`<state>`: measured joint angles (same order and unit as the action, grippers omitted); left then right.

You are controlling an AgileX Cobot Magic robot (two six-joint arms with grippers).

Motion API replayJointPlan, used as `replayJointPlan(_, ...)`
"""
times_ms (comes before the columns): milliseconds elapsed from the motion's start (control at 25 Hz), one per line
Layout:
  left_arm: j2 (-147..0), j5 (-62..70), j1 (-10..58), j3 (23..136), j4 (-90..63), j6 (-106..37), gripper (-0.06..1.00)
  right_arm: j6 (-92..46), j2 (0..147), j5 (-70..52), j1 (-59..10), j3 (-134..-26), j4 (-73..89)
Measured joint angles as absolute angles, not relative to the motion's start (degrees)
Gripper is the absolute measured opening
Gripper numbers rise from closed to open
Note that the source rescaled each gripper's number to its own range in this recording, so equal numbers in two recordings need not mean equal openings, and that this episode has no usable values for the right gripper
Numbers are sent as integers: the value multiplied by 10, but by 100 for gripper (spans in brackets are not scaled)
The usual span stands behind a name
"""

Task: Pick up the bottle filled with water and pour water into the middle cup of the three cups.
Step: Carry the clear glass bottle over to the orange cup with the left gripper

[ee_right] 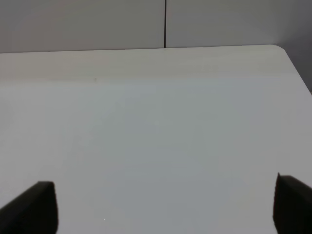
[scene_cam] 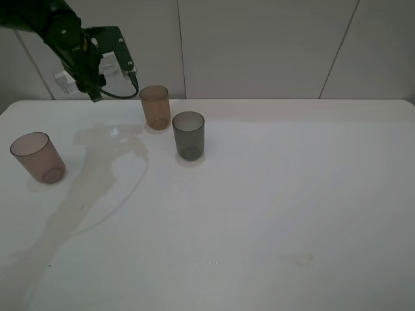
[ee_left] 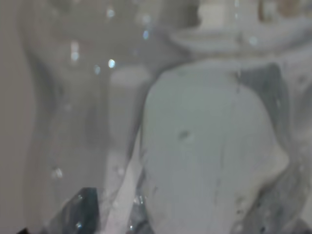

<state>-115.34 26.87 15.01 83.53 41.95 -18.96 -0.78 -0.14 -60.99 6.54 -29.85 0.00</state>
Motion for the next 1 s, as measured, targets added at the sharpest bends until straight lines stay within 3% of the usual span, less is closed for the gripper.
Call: replayJointPlan(1000,-1204,298,161,875,435,-330,1,-8,-1,-610,65,-298,0)
